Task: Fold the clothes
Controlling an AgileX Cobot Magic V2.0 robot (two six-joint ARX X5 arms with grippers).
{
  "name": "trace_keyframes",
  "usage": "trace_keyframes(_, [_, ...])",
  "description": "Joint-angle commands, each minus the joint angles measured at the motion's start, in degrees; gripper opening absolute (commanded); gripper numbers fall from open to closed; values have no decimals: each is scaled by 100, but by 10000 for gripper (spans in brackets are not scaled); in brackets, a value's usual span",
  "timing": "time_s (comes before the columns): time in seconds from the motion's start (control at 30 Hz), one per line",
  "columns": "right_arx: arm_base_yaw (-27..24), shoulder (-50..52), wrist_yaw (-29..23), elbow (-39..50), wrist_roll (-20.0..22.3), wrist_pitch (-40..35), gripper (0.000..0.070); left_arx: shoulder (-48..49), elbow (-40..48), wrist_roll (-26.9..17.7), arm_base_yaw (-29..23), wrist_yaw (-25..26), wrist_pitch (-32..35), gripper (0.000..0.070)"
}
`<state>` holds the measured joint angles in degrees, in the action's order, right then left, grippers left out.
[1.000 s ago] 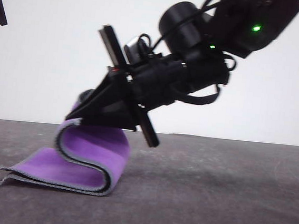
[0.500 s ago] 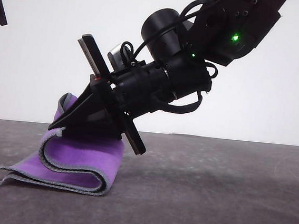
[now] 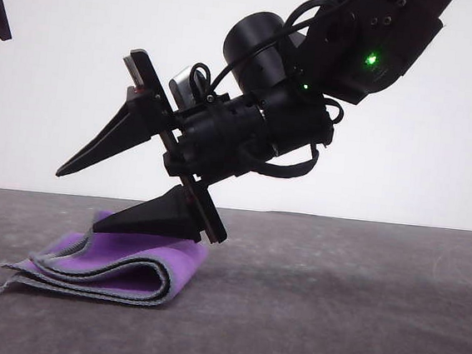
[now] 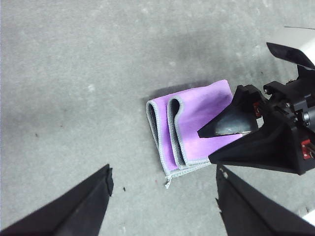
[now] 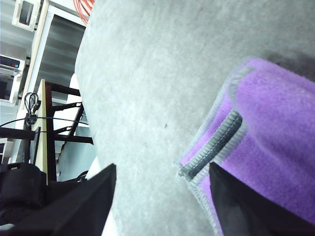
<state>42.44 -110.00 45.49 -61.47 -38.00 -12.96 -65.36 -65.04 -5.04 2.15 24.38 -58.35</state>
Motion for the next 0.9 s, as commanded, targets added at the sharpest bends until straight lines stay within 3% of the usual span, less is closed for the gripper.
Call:
trace_keyframes(0.0, [66, -131, 113, -126, -6, -95, 390, -57, -37, 17, 11, 51, 56, 401])
trace_keyframes(0.17, [-71, -14, 729, -226, 178, -57, 446, -57, -37, 20, 11, 52, 72, 402])
trace_keyframes(0.3, [-316, 453, 557, -240, 667, 467, 453, -57, -37, 18, 11, 50, 75, 402])
trace_keyframes(0.4, [-624, 1015, -132, -240, 1544, 1610, 453, -57, -37, 17, 11, 50, 87, 402])
trace_keyframes(0.5, [-1004, 1694, -1179, -240, 2467, 2954, 453, -57, -37, 14, 11, 50, 106, 401])
trace_keyframes(0.6, [-1411, 2401, -2252, -238, 3126, 4165, 453, -57, -37, 1, 11, 50, 146, 401])
trace_keyframes(0.77, [-1957, 3317, -3512, -224, 3788, 5410, 453, -57, -37, -28, 11, 48, 185, 401])
trace_keyframes(0.87, [-2223, 3745, -3855, -221, 3864, 5761, 453, -57, -37, -29, 11, 48, 219, 401])
